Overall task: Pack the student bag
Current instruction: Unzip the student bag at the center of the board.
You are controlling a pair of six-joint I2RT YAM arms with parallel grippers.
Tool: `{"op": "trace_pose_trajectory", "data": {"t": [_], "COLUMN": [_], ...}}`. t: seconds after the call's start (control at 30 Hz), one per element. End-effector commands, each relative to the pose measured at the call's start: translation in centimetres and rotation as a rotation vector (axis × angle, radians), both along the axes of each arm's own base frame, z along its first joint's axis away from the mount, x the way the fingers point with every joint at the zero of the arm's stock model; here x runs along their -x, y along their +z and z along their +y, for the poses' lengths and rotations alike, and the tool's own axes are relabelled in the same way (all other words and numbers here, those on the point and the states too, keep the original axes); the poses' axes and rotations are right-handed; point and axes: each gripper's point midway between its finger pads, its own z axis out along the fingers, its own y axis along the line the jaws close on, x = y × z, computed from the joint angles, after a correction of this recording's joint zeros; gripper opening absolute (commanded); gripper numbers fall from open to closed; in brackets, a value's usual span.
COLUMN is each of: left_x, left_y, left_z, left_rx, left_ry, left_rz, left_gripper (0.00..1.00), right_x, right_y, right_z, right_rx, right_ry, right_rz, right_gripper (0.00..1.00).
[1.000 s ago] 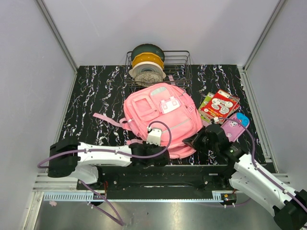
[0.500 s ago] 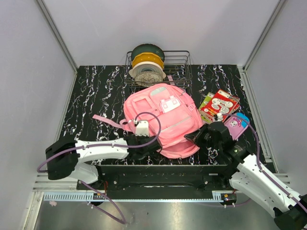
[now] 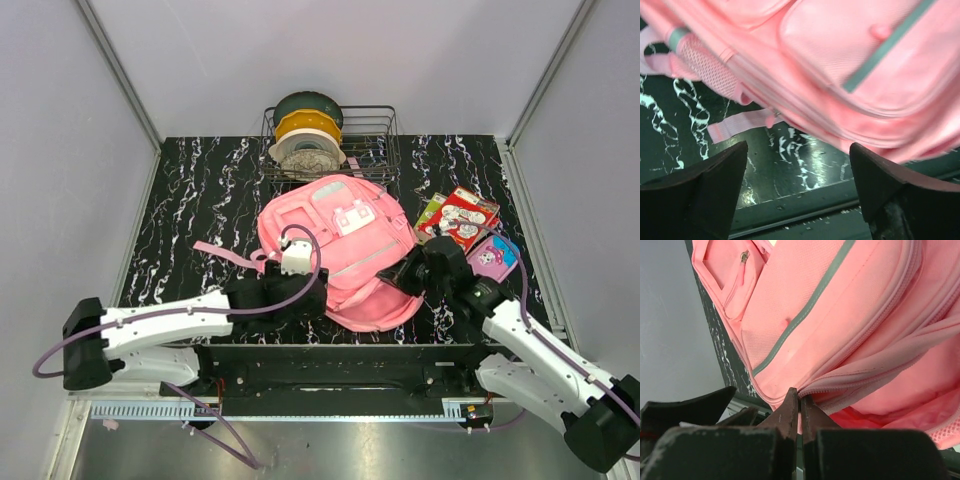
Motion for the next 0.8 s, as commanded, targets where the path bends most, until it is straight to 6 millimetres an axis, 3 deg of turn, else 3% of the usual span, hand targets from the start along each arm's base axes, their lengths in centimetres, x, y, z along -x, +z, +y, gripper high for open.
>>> {"op": "trace_pose_trajectory", "data": {"t": [0.0,0.07,0.1,0.17,0.2,0.23,0.27,0.3,0.37,0.43,0.47,0.5,0.57,0.63,0.77], "left_x": [0.1,0.4,0.7,0.7,0.8,0.7,0.7,1.0,0.9,1.5,1.4,1.7,1.4,1.0,0.3], "left_y": [7.4,10.2,11.3,13.7,14.6,15.3,17.6,17.8,18.1,17.0,16.5,15.7,13.2,12.1,11.9], "left_z": [-2.1,-3.2,-4.2,-4.9,-5.3,-5.7,-6.3,-6.5,-7.7,-9.2,-9.9,-10.6,-11.1,-11.1,-12.2], "left_rx": [0.137,0.149,0.174,0.166,0.175,0.156,0.190,0.177,0.166,0.150,0.158,0.162,0.133,0.099,0.069], "left_ry": [-0.117,-0.241,-0.302,-0.385,-0.413,-0.446,-0.467,-0.494,-0.540,-0.626,-0.642,-0.675,-0.707,-0.712,-0.763], "left_rz": [-0.100,-0.150,-0.157,-0.210,-0.220,-0.232,-0.254,-0.242,-0.247,-0.230,-0.237,-0.235,-0.257,-0.243,-0.267], "left_gripper": [0.89,0.90,0.92,0.94,0.97,0.99,0.99,0.99,0.99,0.99,0.99,0.99,0.99,0.99,0.99], "right_x": [-3.8,-4.1,-4.6,-4.8,-5.1,-5.1,-4.7,-4.8,-4.8,-4.6,-4.8,-4.6,-4.7,-5.0,-5.2], "right_y": [6.7,6.2,8.4,8.0,9.5,9.9,9.9,11.5,12.1,10.9,11.7,9.8,9.8,9.6,10.1], "right_z": [0.7,0.8,1.1,1.4,1.6,1.5,1.3,1.5,1.2,1.1,1.3,1.1,1.1,0.7,1.2], "right_rx": [-0.065,-0.040,-0.058,-0.024,-0.034,-0.033,-0.017,-0.036,-0.045,-0.030,-0.055,-0.036,-0.054,-0.025,-0.050], "right_ry": [-0.054,-0.073,-0.075,-0.074,-0.072,-0.080,-0.082,-0.078,-0.085,-0.072,-0.060,-0.059,-0.058,-0.079,-0.060], "right_rz": [-0.190,-0.125,-0.143,-0.082,-0.096,-0.078,-0.051,-0.079,-0.101,-0.111,-0.170,-0.154,-0.194,-0.193,-0.208], "right_gripper": [0.00,0.00,0.00,0.00,0.00,0.00,0.00,0.00,0.00,0.00,0.00,0.00,0.00,0.00,0.00]}}
